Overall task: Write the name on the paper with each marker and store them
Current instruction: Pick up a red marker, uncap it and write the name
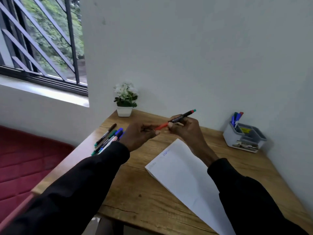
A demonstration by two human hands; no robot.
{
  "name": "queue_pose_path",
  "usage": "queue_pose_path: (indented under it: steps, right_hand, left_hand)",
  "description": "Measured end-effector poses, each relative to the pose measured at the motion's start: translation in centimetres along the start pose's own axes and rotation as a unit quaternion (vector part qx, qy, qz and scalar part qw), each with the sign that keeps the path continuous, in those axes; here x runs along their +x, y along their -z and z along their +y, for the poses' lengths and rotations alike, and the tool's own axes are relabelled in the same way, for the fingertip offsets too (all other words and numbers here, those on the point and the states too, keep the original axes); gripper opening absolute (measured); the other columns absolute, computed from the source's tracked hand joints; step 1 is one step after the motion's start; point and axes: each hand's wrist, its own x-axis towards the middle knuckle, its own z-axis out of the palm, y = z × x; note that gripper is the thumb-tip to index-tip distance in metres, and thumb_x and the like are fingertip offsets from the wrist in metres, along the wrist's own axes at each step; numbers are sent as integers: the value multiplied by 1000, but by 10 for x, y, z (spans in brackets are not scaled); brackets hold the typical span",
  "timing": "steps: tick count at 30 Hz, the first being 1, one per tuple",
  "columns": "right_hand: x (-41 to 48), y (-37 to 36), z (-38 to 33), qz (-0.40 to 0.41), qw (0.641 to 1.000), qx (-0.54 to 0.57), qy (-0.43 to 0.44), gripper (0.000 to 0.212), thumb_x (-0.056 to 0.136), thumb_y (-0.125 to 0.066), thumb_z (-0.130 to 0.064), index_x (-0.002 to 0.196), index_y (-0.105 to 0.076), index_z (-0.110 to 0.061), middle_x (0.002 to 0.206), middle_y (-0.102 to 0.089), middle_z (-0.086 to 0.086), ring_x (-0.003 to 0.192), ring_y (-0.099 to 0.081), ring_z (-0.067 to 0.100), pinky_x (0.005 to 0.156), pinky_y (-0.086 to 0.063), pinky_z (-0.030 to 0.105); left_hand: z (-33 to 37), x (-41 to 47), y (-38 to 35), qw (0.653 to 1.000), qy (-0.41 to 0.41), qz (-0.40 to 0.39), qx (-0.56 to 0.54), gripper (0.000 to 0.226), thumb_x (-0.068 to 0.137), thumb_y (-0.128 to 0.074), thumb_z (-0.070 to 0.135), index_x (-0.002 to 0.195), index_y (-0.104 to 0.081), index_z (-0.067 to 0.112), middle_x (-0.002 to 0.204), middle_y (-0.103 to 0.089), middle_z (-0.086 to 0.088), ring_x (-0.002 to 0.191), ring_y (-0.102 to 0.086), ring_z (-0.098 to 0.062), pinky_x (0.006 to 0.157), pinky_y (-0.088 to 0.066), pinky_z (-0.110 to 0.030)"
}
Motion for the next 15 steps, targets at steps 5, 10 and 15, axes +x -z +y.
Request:
queue_pose_path:
  steps: [5, 10, 15]
  right_hand:
    - [-7, 27, -9, -16, 997, 64, -44, 19, 93, -69, -16, 86, -62, 1, 72, -69, 19, 62, -68, 32, 60, -57, 36]
    - [-1, 48, -11, -23, 998, 25, -47, 37, 102, -59, -21, 102, -70, 14, 79, -71, 24, 68, -69, 32, 61, -55, 32]
    - [3, 65, -13, -135, 987, 21, -89, 35, 109, -46, -10, 104, -78, 2, 97, -76, 26, 87, -75, 30, 78, -61, 31]
  left_hand:
    - [16, 27, -25, 996, -67, -10, 63, 19, 85, -73, 14, 104, -77, 14, 79, -76, 1, 70, -69, -9, 66, -51, -13]
    - [25, 43, -36, 989, -107, -33, 100, 15, 88, -69, 7, 99, -77, 9, 71, -73, -2, 66, -67, -14, 63, -47, -9]
    - [15, 50, -33, 988, -87, -68, 107, 13, 88, -68, 3, 97, -77, 5, 72, -74, -6, 62, -66, -13, 63, -52, -14]
